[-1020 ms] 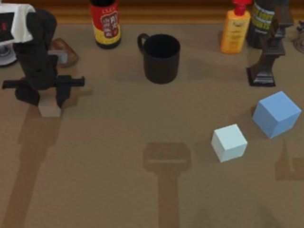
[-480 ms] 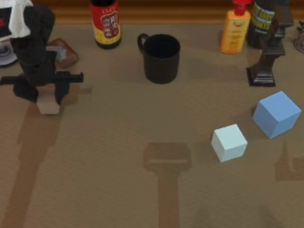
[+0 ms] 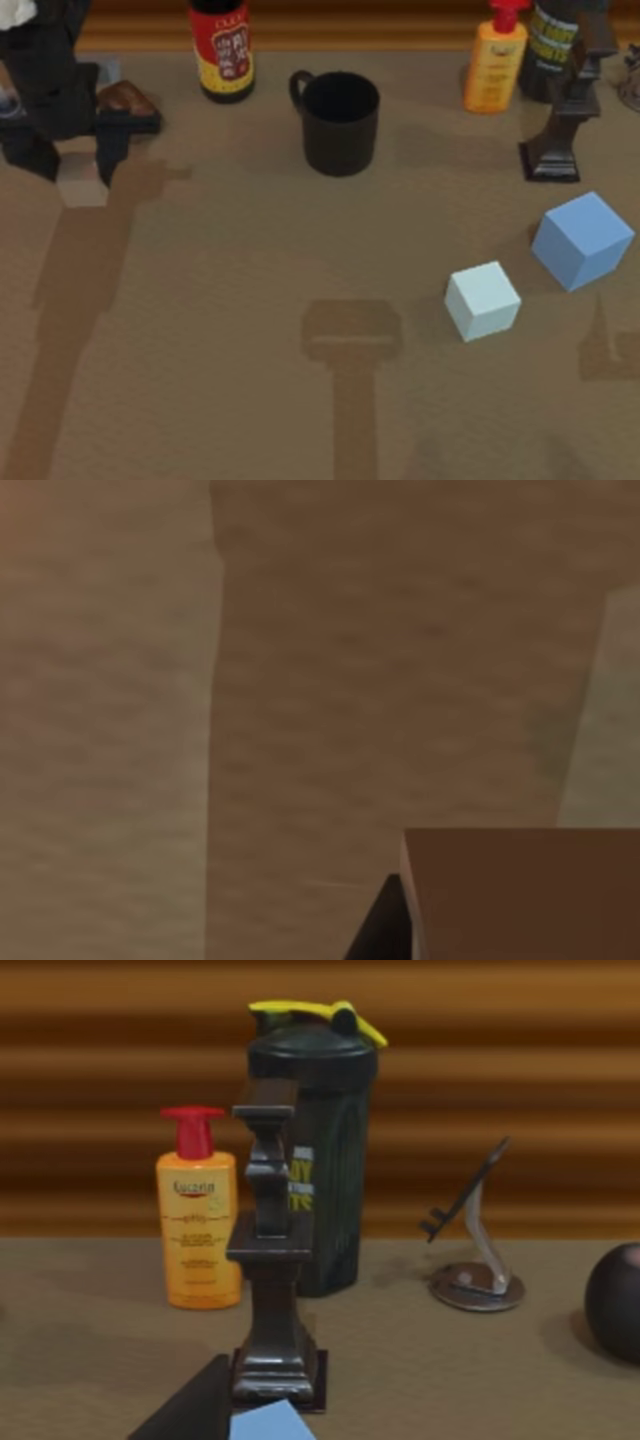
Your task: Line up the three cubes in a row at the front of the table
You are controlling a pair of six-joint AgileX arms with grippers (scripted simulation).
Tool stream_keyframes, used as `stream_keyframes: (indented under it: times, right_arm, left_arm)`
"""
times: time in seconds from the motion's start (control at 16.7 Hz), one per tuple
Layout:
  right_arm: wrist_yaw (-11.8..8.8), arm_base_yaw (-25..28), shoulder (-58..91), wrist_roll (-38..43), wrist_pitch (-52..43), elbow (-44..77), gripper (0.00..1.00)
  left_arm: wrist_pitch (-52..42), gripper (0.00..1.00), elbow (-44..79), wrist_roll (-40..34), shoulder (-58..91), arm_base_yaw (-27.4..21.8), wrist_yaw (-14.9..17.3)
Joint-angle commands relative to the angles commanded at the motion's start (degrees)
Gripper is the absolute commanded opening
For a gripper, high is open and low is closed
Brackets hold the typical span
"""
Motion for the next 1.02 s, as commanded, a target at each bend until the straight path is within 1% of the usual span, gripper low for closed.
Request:
stream_keyframes:
  times: [0.18, 0.3, 0.36, 0.54, 0.9, 1.02]
  right_arm:
    - [0.0, 0.0, 0.0, 0.0, 0.0, 0.0, 1.0]
    - [0.0, 0.0, 0.0, 0.0, 0.0, 0.0, 1.0]
    - [0.0, 0.0, 0.0, 0.0, 0.0, 0.0, 1.0]
    - [0.0, 0.0, 0.0, 0.0, 0.0, 0.0, 1.0]
    - [0.0, 0.0, 0.0, 0.0, 0.0, 0.0, 1.0]
    - [0.0, 0.0, 0.0, 0.0, 0.0, 0.0, 1.0]
  left_arm:
    - [0.0, 0.0, 0.1, -0.7, 0.3, -1.1, -0.1]
    - [-0.4, 0.0, 0.4, -3.9, 0.5, -4.3, -0.2]
    - [-0.6, 0.0, 0.6, -6.4, 0.5, -6.8, -0.2]
    - [-1.4, 0.0, 0.4, -16.8, 0.3, -17.1, -0.5]
    - [-2.8, 0.0, -1.4, -42.1, -1.7, -43.7, -1.0]
    - [-2.8, 0.0, -2.1, -48.2, -2.9, -49.9, -1.2]
